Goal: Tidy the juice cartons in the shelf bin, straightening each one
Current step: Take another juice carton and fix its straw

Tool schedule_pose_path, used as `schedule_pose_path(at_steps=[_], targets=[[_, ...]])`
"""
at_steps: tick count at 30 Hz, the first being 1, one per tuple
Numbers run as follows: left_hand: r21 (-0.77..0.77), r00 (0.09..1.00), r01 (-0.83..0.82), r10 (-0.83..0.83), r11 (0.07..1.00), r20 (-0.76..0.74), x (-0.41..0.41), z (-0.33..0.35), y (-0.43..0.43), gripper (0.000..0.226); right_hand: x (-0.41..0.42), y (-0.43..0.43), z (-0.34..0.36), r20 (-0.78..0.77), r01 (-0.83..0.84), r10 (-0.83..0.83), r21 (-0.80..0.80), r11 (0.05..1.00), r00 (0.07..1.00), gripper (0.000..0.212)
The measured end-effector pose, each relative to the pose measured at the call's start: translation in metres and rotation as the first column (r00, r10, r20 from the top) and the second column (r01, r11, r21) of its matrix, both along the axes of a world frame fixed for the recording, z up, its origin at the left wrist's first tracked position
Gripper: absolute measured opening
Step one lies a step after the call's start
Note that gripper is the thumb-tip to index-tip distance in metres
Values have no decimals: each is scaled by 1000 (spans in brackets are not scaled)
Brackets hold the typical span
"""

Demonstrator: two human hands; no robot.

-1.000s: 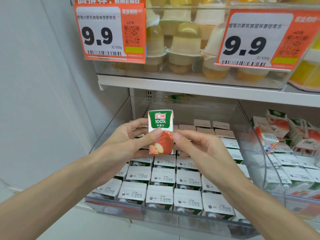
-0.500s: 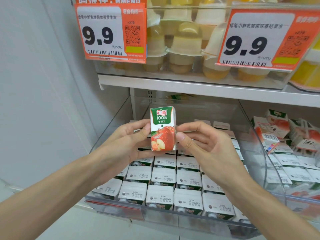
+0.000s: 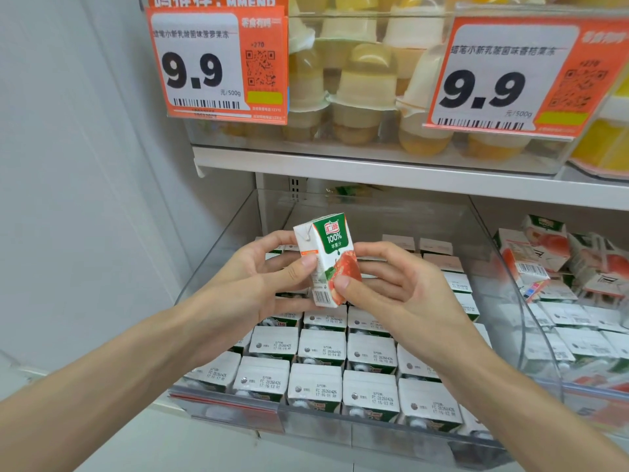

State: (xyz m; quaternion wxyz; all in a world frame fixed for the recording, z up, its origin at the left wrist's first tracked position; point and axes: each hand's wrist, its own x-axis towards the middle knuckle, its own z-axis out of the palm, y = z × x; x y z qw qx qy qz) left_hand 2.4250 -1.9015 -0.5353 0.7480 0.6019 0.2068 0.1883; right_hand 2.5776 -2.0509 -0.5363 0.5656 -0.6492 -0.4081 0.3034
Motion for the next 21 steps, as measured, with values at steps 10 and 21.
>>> schedule_pose_path(at_steps=[10,21], targets=[[28,999,40,-40,999,-1,-1,2,0,47,4,0,-4,156,42,-41,-8,999,987,54],[76,999,-21,25,997,-43,-1,-1,4,41,2,-2,2,7,-24,24,-18,1000,1000,20]])
